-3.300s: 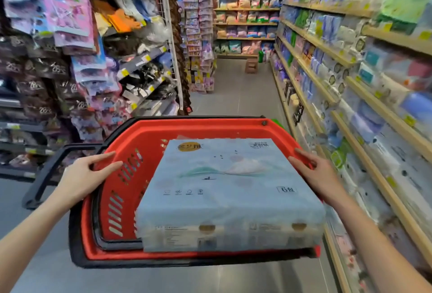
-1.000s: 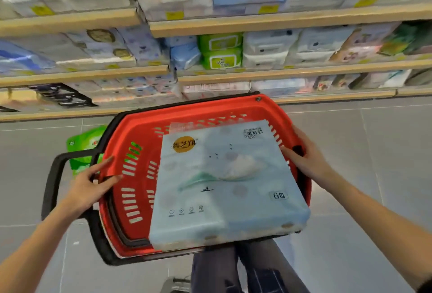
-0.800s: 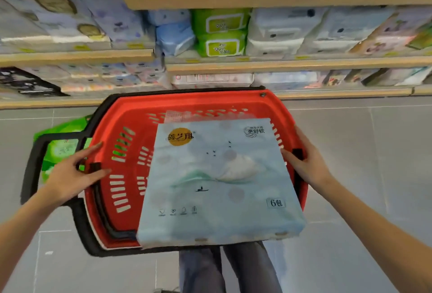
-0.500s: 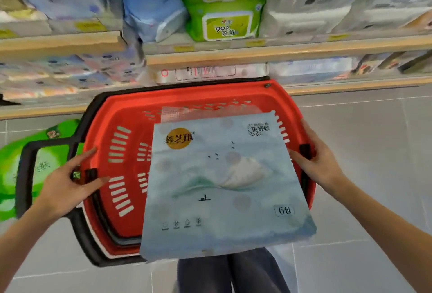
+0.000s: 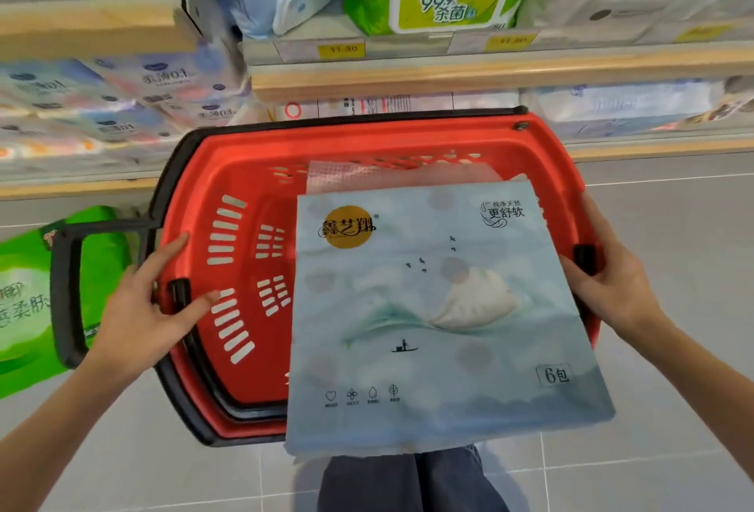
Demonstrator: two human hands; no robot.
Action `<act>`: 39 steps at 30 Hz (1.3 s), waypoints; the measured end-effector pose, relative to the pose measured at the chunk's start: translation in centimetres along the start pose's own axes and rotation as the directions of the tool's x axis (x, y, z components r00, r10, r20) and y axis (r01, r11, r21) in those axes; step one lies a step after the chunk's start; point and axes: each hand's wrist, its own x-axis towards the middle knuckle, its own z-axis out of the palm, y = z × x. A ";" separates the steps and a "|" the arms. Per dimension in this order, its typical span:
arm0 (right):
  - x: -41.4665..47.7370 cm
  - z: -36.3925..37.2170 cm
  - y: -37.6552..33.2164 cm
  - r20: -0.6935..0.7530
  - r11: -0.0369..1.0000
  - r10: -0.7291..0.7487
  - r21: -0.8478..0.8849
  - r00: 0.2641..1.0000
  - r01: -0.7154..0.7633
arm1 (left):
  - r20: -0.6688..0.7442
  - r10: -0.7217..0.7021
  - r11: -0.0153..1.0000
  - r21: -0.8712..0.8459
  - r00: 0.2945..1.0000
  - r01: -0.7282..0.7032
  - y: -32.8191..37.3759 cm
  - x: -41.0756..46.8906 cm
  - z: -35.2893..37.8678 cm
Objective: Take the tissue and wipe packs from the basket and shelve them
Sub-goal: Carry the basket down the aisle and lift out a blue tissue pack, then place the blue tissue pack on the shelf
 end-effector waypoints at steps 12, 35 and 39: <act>-2.8 -2.6 -3.8 0.066 0.998 0.023 0.065 0.998 -0.028 | -0.008 0.011 0.999 0.049 1.000 -0.010 4.6 -4.3 0.3; -11.6 -3.9 -6.2 0.488 0.931 -0.099 0.352 0.867 -0.092 | 0.362 0.120 0.885 -0.461 0.925 0.065 12.3 -14.0 1.7; -13.8 -7.6 -9.8 0.406 0.945 -0.165 0.325 0.899 0.027 | 0.276 0.159 0.894 -0.448 0.948 -0.020 15.5 -16.0 -2.5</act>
